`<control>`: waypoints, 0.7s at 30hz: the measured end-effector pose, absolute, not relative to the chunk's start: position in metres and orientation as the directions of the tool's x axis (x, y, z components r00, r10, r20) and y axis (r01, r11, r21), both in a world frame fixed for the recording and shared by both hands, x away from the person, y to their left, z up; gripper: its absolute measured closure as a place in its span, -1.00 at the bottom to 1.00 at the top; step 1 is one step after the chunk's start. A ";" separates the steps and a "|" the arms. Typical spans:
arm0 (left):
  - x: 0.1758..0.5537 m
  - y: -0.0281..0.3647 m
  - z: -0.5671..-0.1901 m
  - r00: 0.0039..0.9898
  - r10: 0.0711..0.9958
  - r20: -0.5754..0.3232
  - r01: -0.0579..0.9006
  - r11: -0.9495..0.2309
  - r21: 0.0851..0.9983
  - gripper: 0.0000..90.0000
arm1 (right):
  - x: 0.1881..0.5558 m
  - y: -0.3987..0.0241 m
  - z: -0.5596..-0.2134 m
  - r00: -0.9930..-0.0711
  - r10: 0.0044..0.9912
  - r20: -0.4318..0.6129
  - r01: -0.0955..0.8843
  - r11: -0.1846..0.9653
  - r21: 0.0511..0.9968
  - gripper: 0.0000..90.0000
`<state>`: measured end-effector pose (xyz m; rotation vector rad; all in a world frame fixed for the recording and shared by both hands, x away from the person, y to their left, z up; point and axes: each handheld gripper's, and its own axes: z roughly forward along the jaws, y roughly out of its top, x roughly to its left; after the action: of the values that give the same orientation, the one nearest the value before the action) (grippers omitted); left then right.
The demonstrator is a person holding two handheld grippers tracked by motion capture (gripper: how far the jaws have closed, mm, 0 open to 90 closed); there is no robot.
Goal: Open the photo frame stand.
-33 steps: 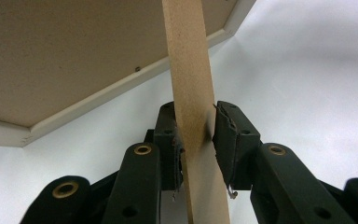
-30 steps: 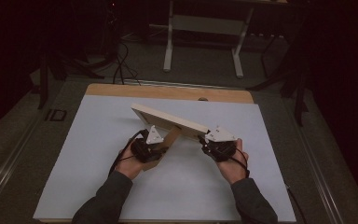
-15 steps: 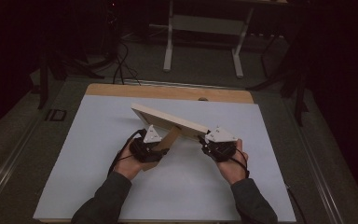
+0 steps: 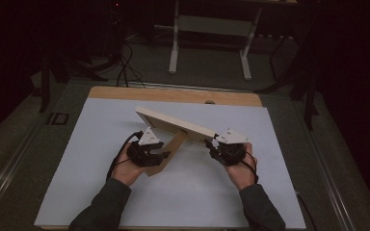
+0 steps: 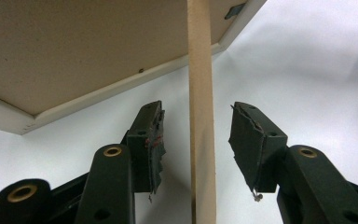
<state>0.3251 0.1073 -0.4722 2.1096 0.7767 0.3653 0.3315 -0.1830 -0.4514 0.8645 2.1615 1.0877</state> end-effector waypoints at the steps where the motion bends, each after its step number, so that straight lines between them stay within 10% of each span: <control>1: 0.325 0.108 -0.472 0.765 0.643 -0.017 0.399 -0.454 0.797 0.22 | 0.332 -0.183 -0.451 -0.634 0.749 -0.192 0.293 0.462 0.837 0.35; 21: 0.324 0.132 -0.460 0.706 0.703 -0.086 0.429 -0.329 0.841 0.27 | 0.327 -0.191 -0.455 -0.664 0.728 -0.169 0.300 0.467 0.832 0.21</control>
<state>0.3241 0.1317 -0.4600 1.9737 0.8695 0.3662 0.3270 -0.1906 -0.4550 0.8528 2.2062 1.1072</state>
